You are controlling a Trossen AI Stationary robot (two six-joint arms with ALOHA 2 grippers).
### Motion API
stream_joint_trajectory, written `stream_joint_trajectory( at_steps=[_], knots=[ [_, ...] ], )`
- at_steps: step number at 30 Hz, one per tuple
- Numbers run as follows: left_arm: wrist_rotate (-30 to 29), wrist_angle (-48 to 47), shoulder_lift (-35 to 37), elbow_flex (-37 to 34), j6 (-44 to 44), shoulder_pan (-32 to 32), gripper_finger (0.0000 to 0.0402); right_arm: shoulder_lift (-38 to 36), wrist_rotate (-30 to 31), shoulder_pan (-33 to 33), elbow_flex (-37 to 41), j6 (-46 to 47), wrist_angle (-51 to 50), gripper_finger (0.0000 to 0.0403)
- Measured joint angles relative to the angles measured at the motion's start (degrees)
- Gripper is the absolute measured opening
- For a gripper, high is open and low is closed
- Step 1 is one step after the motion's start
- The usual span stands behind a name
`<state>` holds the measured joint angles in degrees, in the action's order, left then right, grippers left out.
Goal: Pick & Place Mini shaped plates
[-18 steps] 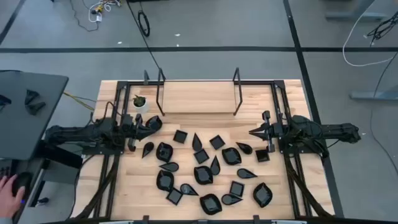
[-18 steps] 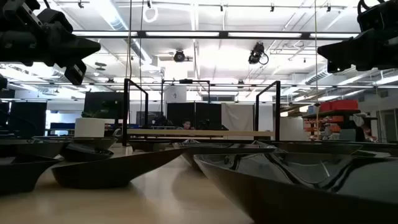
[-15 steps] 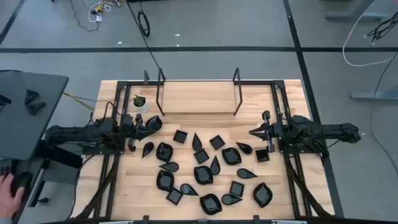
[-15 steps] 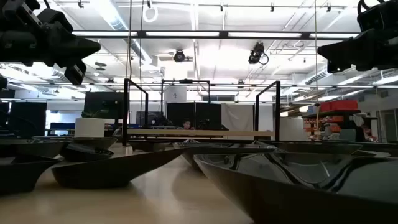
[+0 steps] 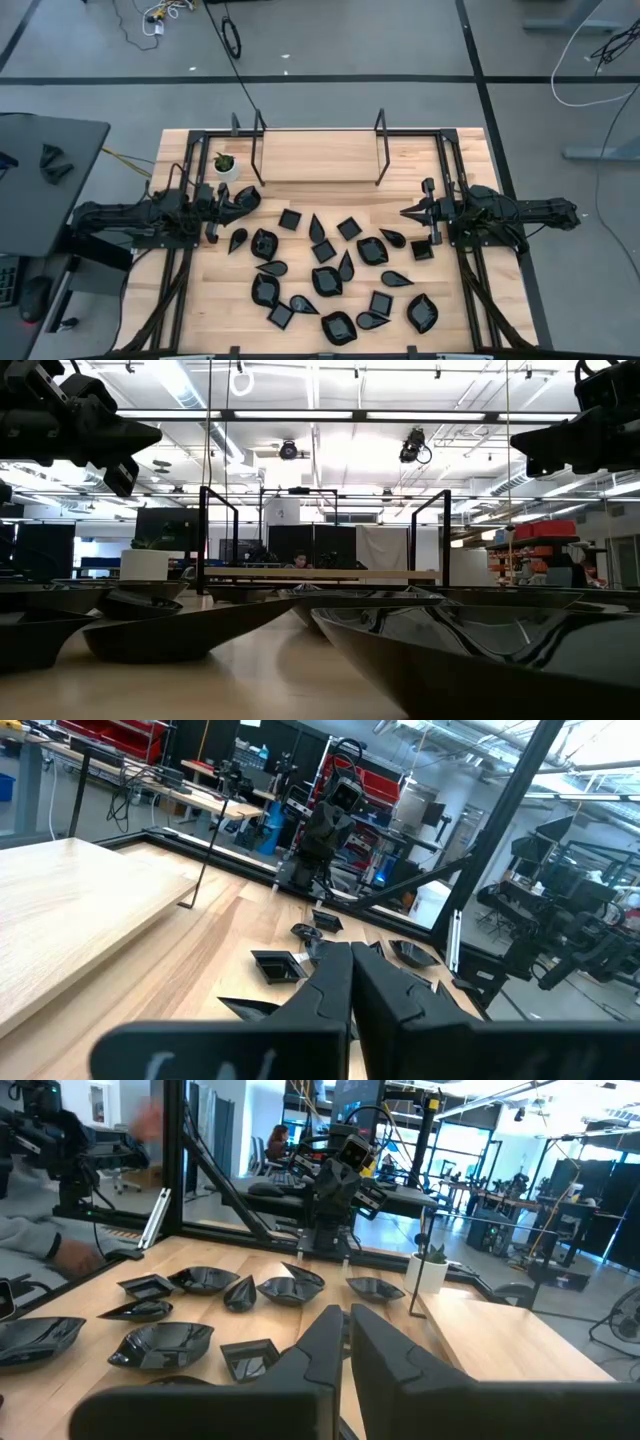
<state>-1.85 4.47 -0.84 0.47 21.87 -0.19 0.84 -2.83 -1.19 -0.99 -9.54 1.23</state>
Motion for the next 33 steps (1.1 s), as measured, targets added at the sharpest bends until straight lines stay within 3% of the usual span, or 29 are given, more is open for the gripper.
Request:
stream_joint_trajectory(
  at_steps=[27, 33],
  knots=[
    [-0.02, 0.12, 0.00, -0.02, -0.02, 0.00, 0.0010, 0.02, 0.02, -0.02, -0.02, 0.00, 0.00, 0.0027],
    [-4.14, 6.84, -0.71, -0.02, 1.60, -0.04, 0.0009, 0.01, 0.01, -0.01, -0.01, 0.00, 0.01, 0.0027]
  ],
)
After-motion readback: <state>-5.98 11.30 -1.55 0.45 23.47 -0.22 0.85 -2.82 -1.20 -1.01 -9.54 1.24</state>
